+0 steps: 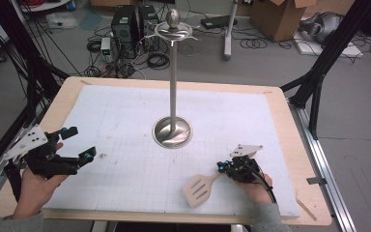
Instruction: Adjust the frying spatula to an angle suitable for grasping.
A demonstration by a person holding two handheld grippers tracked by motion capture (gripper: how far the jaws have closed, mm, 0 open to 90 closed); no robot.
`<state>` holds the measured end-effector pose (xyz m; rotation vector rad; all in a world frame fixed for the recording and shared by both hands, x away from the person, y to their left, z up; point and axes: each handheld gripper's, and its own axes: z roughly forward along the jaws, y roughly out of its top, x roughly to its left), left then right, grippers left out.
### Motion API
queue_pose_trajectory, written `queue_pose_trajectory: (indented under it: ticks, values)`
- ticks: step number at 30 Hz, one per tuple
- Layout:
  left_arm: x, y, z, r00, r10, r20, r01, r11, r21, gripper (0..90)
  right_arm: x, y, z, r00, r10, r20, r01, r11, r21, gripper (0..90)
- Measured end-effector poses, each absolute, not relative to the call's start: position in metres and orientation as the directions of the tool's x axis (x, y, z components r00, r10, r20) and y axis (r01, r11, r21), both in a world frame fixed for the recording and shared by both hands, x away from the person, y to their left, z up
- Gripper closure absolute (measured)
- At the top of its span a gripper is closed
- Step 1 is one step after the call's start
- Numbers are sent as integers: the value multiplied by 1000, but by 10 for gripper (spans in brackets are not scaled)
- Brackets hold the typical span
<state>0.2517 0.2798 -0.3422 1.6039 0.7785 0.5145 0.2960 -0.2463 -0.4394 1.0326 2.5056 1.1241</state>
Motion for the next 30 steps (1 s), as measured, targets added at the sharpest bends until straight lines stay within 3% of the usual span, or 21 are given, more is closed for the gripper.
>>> queue_pose_trajectory:
  ticks: [6,16,30]
  values:
    - [254,278,-343,679,727,-96,198,-55,979,18,285,-272,-417,-684,728,41,470,397,788,900]
    - [255,274,-344,686,721,-93,199,-63,978,18,279,-330,-428,-536,841,71,558,290,777,900]
    - [251,278,-346,677,730,-95,210,-68,975,18,291,-323,-444,-532,847,19,598,359,717,900]
